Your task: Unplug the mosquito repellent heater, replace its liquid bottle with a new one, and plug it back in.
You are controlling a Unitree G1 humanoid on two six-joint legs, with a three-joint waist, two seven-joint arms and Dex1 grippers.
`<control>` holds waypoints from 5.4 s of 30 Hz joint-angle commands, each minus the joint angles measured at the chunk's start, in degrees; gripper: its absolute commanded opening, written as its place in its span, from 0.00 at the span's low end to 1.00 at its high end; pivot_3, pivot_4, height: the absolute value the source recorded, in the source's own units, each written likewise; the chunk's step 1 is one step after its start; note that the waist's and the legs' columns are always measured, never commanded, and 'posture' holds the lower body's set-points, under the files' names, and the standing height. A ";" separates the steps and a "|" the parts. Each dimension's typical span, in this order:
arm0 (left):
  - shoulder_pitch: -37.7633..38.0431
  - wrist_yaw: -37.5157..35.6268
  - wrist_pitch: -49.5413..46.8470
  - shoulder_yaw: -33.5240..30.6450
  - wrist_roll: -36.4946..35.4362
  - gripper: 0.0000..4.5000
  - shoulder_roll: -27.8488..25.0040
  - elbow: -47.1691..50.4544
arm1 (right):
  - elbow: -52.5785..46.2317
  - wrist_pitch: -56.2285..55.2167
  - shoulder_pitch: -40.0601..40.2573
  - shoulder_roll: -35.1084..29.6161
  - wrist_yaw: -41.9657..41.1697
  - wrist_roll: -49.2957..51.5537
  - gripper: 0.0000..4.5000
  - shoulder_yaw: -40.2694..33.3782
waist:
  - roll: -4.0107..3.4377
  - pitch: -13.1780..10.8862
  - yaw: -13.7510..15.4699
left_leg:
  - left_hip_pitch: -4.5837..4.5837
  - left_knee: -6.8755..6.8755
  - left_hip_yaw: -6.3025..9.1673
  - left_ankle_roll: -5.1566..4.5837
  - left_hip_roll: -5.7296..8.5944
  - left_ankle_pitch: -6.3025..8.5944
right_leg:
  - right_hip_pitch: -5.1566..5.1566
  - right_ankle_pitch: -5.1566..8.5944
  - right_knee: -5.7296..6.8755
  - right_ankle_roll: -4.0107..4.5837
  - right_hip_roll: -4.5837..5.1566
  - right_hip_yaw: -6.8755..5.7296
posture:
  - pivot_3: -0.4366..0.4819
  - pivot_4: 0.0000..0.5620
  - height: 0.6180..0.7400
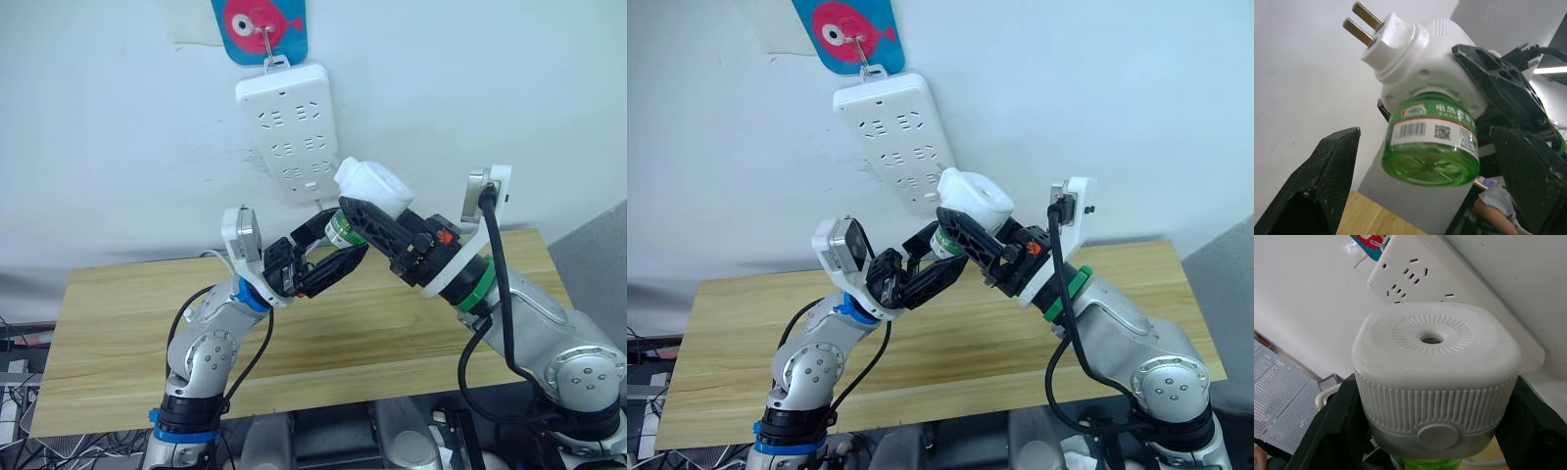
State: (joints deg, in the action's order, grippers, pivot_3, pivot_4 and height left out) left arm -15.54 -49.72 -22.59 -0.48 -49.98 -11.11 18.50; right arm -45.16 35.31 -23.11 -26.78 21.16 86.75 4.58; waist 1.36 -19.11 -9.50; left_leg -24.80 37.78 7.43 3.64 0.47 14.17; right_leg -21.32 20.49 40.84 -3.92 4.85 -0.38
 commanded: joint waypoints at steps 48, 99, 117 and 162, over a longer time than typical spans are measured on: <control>-1.81 -1.26 0.99 -2.30 -1.19 0.52 -1.00 0.33 | -0.44 -2.01 -2.90 -6.69 2.25 11.32 0.99 -2.90 | 0.00 -0.04 -0.03 | -0.01 -0.03 0.00 -0.19 0.00 0.11 | 0.00 0.00 -0.06 0.00 -0.01 -0.01 | 0.13 0.58 1.00; -1.43 -18.08 -11.95 -7.70 -2.45 0.52 -31.28 4.27 | 38.18 38.70 -18.77 -22.22 -38.42 26.25 0.99 0.93 | 0.00 -0.05 1.66 | -0.09 -0.57 -0.04 0.00 0.00 0.00 | 0.00 -0.01 -0.63 0.01 0.00 -0.09 | 0.27 0.57 1.00; -4.45 -20.41 -8.75 -5.03 1.74 0.52 -30.06 2.26 | 38.46 38.82 -21.79 -17.53 -34.20 26.25 0.99 2.74 | 0.00 -0.05 1.55 | -0.18 -0.75 -0.89 0.00 -0.06 0.00 | 0.03 -0.01 -0.87 0.02 0.02 -0.15 | 0.25 0.57 1.00; -8.35 -21.51 -8.39 -2.70 3.81 0.52 -27.80 -0.60 | 39.55 39.54 -23.93 -13.10 -31.46 26.25 0.67 2.22 | 0.00 -0.05 1.22 | -0.18 -0.72 -1.02 0.00 -0.10 0.00 | 0.09 -0.01 -0.74 0.02 0.02 -0.18 | 0.23 0.57 1.00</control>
State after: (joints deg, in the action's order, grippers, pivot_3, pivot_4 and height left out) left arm -23.65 -70.91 -31.45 -3.15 -45.89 -39.08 16.82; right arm -3.65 74.37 -45.74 -40.31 -8.22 110.82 7.96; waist 1.36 -19.16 -8.27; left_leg -24.98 37.06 6.41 3.64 0.37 14.17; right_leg -21.22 20.48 40.10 -3.90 4.88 -0.56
